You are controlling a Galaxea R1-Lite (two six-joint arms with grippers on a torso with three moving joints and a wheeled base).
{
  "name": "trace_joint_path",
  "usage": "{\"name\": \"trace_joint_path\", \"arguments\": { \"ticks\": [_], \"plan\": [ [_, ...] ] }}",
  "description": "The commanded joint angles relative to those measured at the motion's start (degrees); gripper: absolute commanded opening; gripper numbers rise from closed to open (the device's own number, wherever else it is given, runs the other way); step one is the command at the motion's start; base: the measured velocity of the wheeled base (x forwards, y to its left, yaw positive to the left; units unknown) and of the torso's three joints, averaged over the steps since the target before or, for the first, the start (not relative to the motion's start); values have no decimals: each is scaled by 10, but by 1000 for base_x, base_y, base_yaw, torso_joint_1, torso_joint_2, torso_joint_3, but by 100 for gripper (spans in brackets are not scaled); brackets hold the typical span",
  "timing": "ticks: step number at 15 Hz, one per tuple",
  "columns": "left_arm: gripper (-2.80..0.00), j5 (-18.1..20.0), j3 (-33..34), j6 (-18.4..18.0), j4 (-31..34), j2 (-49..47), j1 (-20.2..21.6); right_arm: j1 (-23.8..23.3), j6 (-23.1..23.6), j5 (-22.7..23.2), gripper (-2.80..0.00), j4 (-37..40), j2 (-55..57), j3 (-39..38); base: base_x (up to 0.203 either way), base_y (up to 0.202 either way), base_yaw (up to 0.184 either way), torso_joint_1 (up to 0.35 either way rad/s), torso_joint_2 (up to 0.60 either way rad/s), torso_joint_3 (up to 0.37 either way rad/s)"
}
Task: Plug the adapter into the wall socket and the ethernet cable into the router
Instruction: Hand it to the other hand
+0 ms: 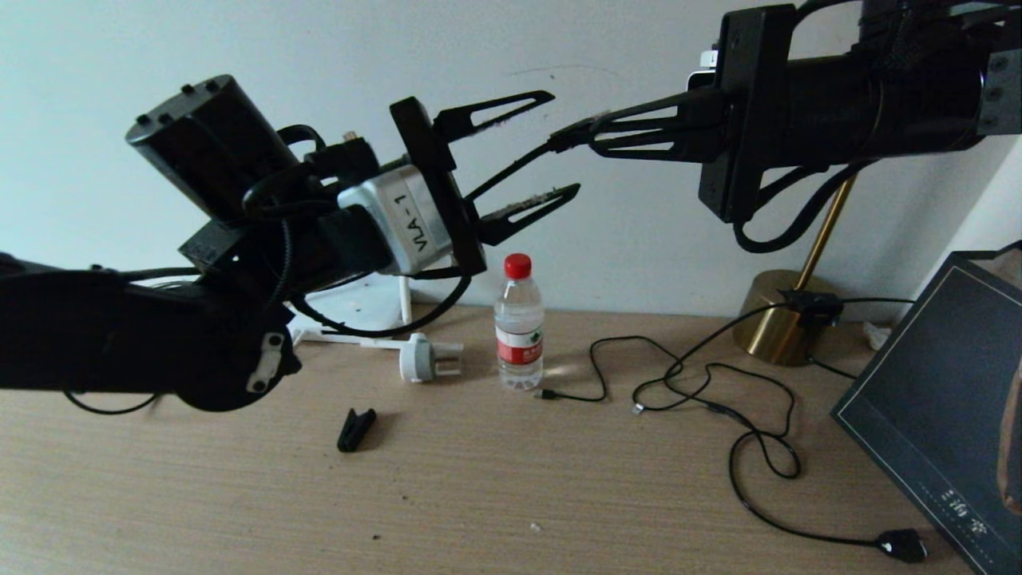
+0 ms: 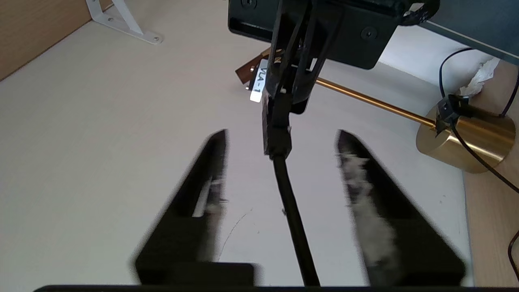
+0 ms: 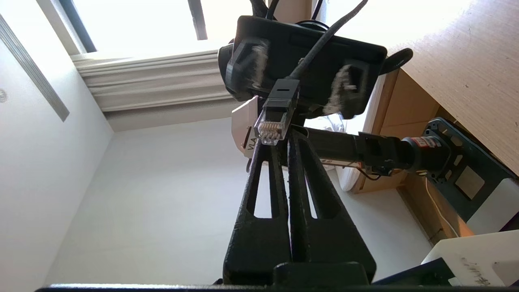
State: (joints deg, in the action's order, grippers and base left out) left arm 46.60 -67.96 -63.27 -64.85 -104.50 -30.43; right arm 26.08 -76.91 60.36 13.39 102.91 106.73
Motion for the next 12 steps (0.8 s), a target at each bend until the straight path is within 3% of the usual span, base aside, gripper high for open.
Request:
{"name": "trace_joint_path", "arguments": {
  "ticks": [1,10,11,12],
  "plan": [
    [-280,2,-1,-4,-4,0,-1,1,-4,4,-280,1,4,2,0,0,0,0,0,0],
    [-280,2,2,-4,-6,2,-1,6,-2,4,-280,0,18,3,0,0,0,0,0,0],
    [-280,2,2,-4,-6,2,-1,6,-2,4,0,0,18,3,0,0,0,0,0,0],
    [-280,2,4,-4,-5,2,1,6,-2,2,0,0,18,3,0,0,0,0,0,0]
  ]
}}
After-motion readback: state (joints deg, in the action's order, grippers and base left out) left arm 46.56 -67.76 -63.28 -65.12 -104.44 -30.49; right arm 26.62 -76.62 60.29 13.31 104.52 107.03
